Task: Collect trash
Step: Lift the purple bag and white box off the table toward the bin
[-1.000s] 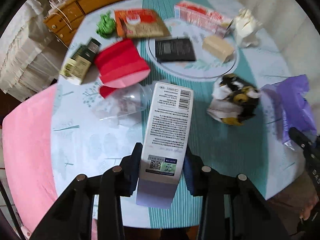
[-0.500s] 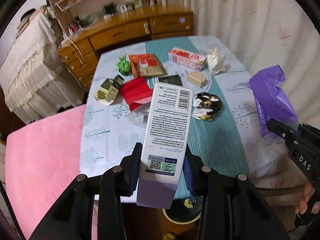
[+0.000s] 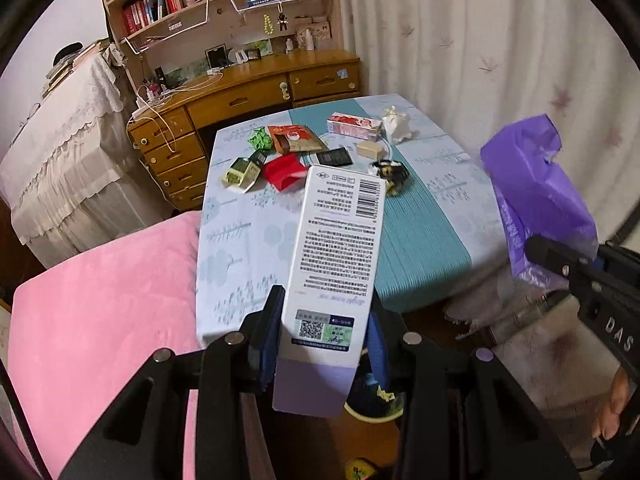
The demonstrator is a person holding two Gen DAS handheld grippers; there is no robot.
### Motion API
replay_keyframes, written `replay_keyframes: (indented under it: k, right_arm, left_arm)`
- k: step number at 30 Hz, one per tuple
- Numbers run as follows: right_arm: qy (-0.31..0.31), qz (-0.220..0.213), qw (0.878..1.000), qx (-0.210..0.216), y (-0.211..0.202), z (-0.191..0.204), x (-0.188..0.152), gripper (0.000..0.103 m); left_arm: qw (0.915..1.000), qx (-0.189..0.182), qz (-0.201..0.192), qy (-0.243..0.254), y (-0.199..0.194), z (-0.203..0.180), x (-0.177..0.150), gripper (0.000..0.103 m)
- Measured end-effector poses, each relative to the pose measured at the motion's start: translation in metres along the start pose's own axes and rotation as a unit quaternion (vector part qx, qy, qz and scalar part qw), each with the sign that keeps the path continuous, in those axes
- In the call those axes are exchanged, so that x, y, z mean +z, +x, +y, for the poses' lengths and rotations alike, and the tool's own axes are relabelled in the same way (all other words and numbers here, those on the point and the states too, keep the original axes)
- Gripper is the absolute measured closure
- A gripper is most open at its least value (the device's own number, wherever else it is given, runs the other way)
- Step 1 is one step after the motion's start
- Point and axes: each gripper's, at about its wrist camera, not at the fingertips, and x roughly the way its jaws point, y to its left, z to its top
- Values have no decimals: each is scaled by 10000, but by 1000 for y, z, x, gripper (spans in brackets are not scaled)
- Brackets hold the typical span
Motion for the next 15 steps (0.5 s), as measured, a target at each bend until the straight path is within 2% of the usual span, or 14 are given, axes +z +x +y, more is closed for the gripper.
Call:
replay_keyframes:
  k: [6, 15]
  right_arm:
    - [1, 164, 9998, -84, -37, 24, -49, 93]
    - [-38, 640, 9978, -185, -55, 22, -95, 93]
  left_arm:
    - [9998, -168, 109, 52, -23, -2, -46, 68]
    - [9974, -413, 584, 33, -8, -32, -87, 67]
